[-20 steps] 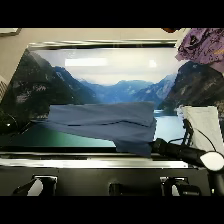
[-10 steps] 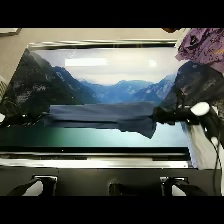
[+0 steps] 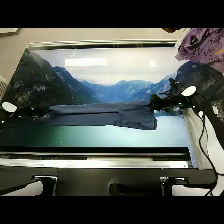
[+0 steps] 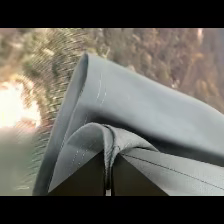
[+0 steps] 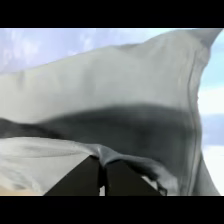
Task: Fold the clothes and pants, and hang the long-sleeved shirts on hangers.
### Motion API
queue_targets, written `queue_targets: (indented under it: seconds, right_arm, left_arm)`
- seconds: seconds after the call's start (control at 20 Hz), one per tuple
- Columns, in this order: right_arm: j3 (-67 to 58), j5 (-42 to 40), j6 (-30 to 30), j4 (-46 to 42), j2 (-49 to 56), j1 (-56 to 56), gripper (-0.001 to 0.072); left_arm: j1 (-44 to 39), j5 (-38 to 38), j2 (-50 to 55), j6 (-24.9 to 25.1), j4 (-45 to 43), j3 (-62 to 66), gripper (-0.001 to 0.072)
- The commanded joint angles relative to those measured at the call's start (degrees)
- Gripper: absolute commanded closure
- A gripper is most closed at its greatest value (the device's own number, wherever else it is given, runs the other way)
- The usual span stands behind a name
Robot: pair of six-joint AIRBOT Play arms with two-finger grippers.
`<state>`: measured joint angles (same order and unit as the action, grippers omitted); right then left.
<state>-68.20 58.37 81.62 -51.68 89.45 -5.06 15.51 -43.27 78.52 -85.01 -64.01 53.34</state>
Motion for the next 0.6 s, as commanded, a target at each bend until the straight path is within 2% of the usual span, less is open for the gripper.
queue_targets:
  seconds: [0.0,0.2,0.25,0.4,0.45,0.55]
  right_arm:
    - [-1.2,-0.6,-0.3,0.1,3.6,0.0,0.0682]
    - [-1.2,-0.6,-0.8,1.2,5.0,0.0,0.0672]
    - [-1.2,-0.7,-1.1,1.8,5.0,0.0,0.0628]
    - [-1.2,0.2,-1.1,2.8,5.0,0.0,0.0614]
    - [-1.2,0.3,-1.1,3.0,5.0,0.0,0.0533]
    - [-1.2,1.3,-1.0,4.1,4.7,0.0,0.0387]
  left_arm:
    - [-1.0,0.3,5.3,0.1,-0.1,2.3,0.0692]
    - [-1.8,2.0,6.8,0.1,0.1,2.4,0.0686]
    - [-2.0,2.9,6.8,0.1,0.3,2.5,0.0685]
    - [-2.7,4.0,6.8,0.1,0.9,3.4,0.0642]
    - [-3.0,4.3,6.8,0.1,1.0,3.8,0.0554]
    - [-3.1,3.7,6.8,-0.1,1.0,5.0,0.0177]
